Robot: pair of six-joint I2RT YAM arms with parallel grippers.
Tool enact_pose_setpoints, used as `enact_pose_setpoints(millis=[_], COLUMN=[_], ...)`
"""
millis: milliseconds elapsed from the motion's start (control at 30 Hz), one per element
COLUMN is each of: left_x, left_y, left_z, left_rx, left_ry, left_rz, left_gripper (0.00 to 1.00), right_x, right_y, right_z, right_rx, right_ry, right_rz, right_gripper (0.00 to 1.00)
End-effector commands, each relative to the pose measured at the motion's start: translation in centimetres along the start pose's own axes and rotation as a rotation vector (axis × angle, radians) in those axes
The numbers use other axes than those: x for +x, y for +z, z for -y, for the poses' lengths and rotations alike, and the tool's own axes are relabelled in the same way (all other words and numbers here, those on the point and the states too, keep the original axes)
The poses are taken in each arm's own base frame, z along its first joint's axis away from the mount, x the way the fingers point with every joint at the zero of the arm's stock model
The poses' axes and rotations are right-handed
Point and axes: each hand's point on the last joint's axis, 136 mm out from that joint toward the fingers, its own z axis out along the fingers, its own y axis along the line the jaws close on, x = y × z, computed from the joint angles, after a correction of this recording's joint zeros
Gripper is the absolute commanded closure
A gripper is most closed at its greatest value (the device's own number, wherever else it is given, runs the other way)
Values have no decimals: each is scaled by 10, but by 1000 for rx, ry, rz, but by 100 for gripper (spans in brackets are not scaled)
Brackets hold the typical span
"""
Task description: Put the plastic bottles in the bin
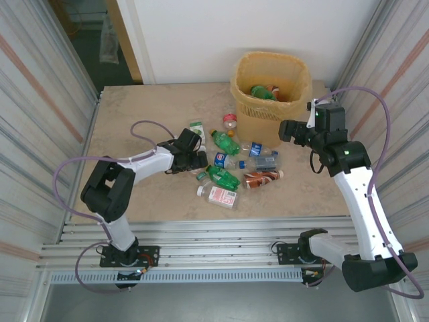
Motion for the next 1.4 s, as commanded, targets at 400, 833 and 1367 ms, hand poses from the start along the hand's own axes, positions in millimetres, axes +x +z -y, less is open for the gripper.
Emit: enact_pose_setpoints(millis=[400, 833, 1367], left_x=[-15, -13, -47], left_y=[15, 21, -68], left_z=[-43, -59, -43], left_rx=[-108, -147, 50], left_ry=[-107, -119, -155], left_rz=[22, 13, 180], left_gripper=[17, 36, 43], right_x=[3, 7, 11], right_y=[12, 16, 1], right_z=[-9, -17, -97], right_rx=[-40, -62, -272], right_ry=[43, 40, -48], right_rz=[-12, -26, 10], right_gripper=[2, 2, 2])
